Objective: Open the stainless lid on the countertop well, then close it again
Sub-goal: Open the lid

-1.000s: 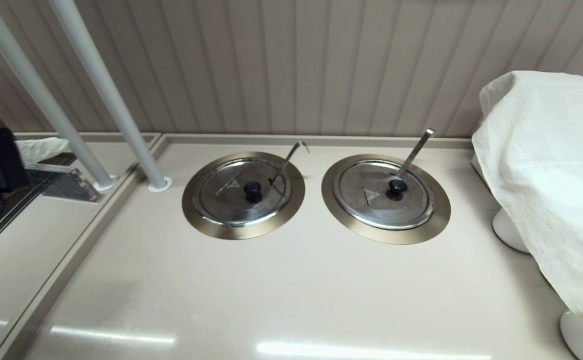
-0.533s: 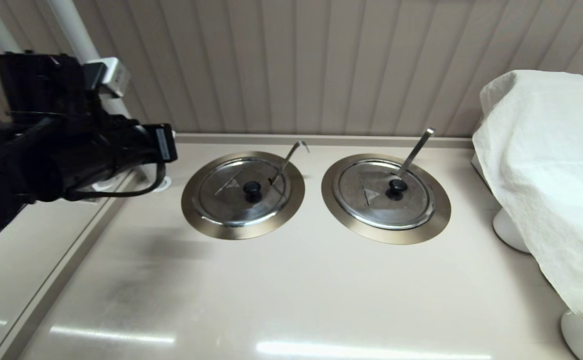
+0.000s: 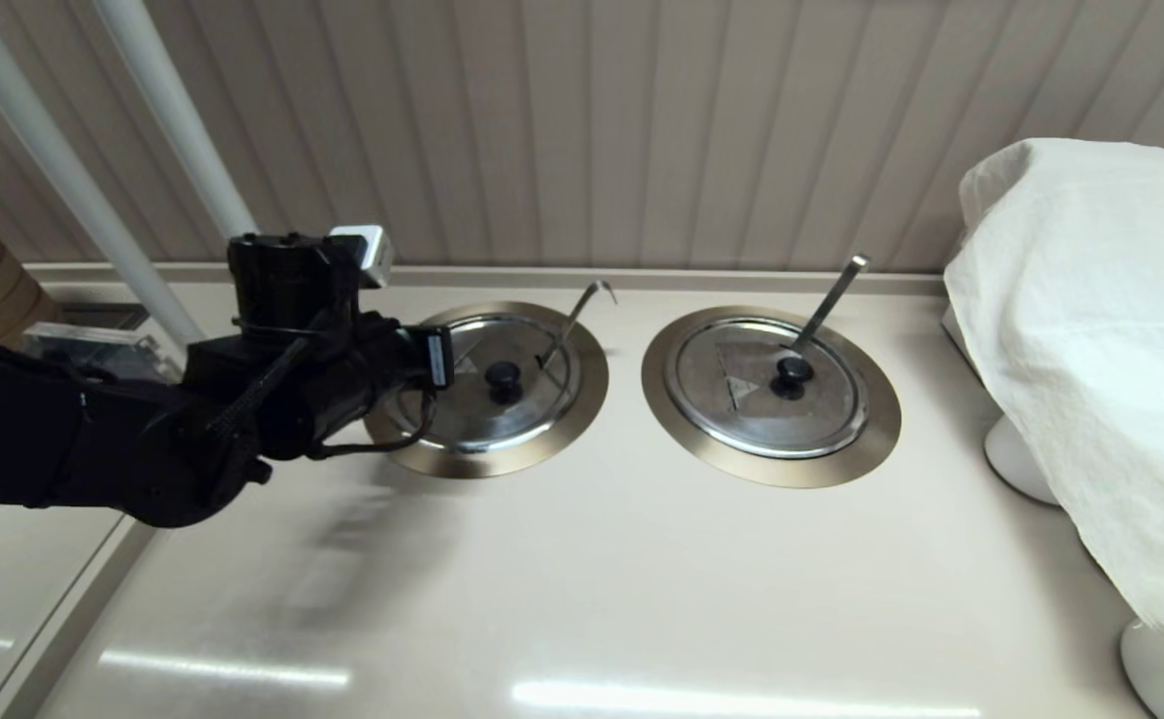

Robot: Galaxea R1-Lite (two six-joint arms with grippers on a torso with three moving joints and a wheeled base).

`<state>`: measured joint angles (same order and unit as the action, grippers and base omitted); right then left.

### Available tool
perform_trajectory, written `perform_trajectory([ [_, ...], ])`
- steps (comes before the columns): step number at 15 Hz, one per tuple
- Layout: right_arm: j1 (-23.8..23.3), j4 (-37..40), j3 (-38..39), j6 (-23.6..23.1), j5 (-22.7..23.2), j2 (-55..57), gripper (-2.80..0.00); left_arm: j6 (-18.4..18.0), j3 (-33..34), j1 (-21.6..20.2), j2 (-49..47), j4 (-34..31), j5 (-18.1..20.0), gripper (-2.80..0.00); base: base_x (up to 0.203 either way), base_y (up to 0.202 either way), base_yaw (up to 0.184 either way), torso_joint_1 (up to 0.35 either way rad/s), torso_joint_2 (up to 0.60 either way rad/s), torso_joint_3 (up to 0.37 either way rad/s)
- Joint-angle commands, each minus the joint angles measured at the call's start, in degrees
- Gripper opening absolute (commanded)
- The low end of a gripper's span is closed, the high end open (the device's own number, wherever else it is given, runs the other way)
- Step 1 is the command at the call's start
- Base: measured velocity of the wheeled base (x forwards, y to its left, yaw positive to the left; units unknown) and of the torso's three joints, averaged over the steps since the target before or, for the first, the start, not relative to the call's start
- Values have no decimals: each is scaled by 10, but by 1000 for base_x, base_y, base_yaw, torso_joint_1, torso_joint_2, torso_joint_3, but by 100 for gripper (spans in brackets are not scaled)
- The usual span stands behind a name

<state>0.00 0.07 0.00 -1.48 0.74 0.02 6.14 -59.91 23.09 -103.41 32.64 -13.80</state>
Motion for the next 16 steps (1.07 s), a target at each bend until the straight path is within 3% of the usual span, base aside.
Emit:
perform_trajectory([
  [1,0,0,0,0,0,0,0,1,4,4,-27,46,-12,-280,0,0,0,0,0,0],
  [5,0,0,0,0,0,0,0,2,2,5,-43,49,-11,-280,0,0,0,0,0,0],
  [6,0,0,0,0,0,0,0,3,-2,5,-49,49,-9,-95,0,0,0,0,0,0],
  [7,0,0,0,0,0,0,0,2,-6,5,-59,51,-9,0,0,0,0,0,0,0],
  [13,0,0,0,0,0,0,0,3,-9,14,-76,56,-12,0,0,0,0,0,0,0],
  [16,0,0,0,0,0,0,0,3,-6,13,-91,102,-15,0,0,0,0,0,0,0],
])
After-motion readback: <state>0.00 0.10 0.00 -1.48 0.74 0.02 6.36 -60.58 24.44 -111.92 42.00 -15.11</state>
